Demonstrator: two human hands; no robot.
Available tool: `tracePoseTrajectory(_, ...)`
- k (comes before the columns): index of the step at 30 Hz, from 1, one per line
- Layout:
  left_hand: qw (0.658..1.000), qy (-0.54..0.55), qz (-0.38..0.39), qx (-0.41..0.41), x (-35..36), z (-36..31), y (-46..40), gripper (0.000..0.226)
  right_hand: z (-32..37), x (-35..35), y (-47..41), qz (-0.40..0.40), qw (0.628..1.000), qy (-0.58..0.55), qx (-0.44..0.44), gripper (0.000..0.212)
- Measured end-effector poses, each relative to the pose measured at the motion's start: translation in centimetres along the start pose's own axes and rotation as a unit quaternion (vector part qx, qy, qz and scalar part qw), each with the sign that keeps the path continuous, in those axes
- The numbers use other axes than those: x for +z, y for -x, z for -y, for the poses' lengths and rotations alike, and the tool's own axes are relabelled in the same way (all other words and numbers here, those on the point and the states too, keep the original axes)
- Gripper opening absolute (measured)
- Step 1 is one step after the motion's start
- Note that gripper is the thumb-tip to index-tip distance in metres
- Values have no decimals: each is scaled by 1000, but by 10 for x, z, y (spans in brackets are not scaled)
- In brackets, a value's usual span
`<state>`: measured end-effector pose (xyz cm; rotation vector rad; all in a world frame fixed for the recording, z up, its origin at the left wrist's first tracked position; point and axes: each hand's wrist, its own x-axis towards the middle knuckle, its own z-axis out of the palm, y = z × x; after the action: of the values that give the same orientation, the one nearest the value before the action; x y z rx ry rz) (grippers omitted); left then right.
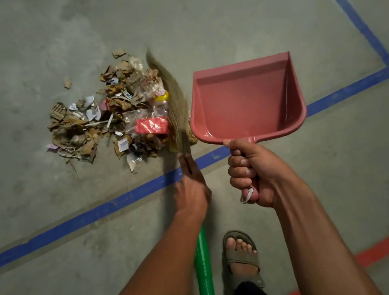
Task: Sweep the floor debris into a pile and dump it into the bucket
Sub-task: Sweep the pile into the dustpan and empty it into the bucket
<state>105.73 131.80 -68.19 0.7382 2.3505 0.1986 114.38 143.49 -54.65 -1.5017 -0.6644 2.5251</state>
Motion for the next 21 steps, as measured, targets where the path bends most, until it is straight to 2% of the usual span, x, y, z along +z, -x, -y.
tracePoseTrajectory(5,993,-72,65,70,-13,11,37,95,-12,16,13,19,1000,5,6,39)
tracePoseTrajectory(8,988,-90,111,54,-9,25,42,88,-20,26,22,32,999,15,1,38)
tracePoseTrajectory(11,992,-91,90,3,-13,36,48,80,-28,31,30,38,999,22,2,40)
tracePoseTrajectory(17,995,-64,75,-2,-41,45,77,83,-51,38,53,42,999,27,-7,38)
tracePoseTrajectory(21,996,-56,10,69,-58,50,98,79,-70,40,64,45,999,25,-5,37)
